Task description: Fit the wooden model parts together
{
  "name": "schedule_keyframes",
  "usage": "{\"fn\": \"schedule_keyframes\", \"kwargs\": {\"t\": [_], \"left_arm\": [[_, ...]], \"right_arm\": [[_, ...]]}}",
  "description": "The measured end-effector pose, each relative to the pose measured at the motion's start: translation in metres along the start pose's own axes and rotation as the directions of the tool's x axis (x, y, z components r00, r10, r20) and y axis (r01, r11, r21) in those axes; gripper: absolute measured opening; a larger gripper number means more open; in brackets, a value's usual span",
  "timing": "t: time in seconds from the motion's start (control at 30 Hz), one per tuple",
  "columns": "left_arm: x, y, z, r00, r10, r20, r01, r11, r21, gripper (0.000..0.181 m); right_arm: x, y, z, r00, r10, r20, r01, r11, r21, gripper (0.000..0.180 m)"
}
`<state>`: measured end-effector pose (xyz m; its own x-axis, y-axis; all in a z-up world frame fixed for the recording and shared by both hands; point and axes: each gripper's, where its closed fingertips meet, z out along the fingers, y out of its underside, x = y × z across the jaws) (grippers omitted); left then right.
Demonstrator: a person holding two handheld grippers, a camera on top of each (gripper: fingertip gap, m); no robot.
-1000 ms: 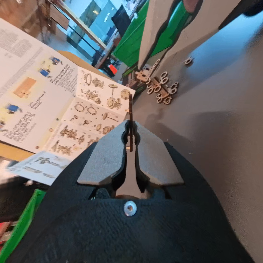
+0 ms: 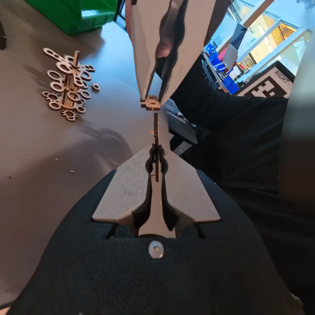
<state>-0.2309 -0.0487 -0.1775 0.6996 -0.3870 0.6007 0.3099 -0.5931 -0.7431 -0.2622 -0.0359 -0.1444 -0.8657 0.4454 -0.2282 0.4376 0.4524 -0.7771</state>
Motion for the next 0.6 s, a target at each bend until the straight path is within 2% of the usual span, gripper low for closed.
{"fn": "schedule_keyframes", "kwargs": {"t": [0.17,0.3,0.4,0.5,0.6], "left_arm": [[-0.018,-0.001,-0.006,1.0,0.013,-0.006,-0.013,0.997,-0.071,0.0],[-0.018,-0.005,-0.004,0.995,0.048,-0.083,-0.053,0.997,-0.062,0.0],[-0.028,-0.005,-0.002,0.996,0.056,-0.07,-0.06,0.997,-0.053,0.0],[-0.036,-0.001,-0.004,0.997,0.049,-0.062,-0.053,0.997,-0.056,0.0],[-0.044,0.002,-0.004,0.998,0.043,-0.052,-0.046,0.997,-0.057,0.0]], "right_arm": [[0.017,-0.004,0.004,0.993,0.102,0.062,-0.098,0.993,-0.066,0.007],[0.024,-0.003,0.012,0.977,0.182,0.111,-0.172,0.981,-0.094,0.007],[0.022,0.002,0.015,0.965,0.218,0.15,-0.203,0.973,-0.107,0.007],[0.022,0.002,0.013,0.963,0.208,0.173,-0.197,0.977,-0.075,0.007],[0.028,0.009,0.015,0.975,0.18,0.127,-0.172,0.982,-0.074,0.007]]}}
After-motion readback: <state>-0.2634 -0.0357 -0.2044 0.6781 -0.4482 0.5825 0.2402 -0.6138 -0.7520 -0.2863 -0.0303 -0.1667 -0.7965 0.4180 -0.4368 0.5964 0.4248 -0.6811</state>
